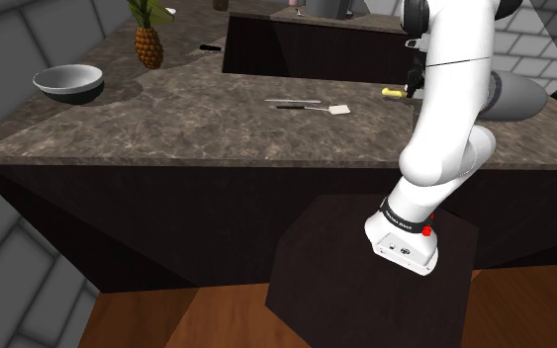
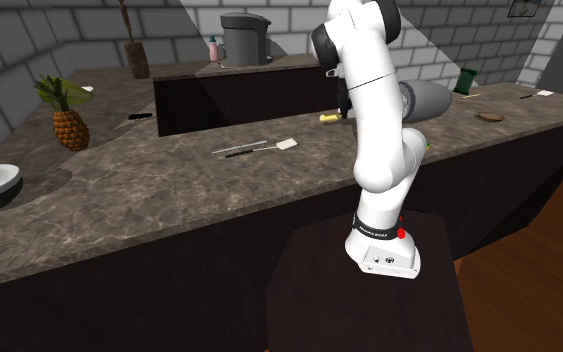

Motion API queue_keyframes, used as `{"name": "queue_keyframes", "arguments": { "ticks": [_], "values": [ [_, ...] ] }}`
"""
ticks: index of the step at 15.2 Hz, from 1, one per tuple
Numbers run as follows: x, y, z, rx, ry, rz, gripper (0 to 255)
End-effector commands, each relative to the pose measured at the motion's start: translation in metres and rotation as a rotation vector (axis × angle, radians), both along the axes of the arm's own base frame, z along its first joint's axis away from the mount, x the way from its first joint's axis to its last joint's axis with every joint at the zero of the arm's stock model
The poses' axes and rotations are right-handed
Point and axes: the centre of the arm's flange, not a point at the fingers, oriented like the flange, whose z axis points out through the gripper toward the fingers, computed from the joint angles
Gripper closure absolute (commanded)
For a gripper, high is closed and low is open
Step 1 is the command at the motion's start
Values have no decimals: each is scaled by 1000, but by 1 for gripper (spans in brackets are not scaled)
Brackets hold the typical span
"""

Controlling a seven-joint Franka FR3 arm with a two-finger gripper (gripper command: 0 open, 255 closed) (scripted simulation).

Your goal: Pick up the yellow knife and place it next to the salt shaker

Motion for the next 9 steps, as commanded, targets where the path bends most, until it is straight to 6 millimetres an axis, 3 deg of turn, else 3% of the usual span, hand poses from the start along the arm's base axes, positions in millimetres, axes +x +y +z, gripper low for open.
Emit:
{"name": "queue_keyframes", "arguments": {
  "ticks": [1, 6, 9],
  "values": [
    [-1, 0, -11, 0, 0, 0, 255],
    [-1, 0, -38, 0, 0, 0, 255],
    [-1, 0, -38, 0, 0, 0, 255]
  ]
}}
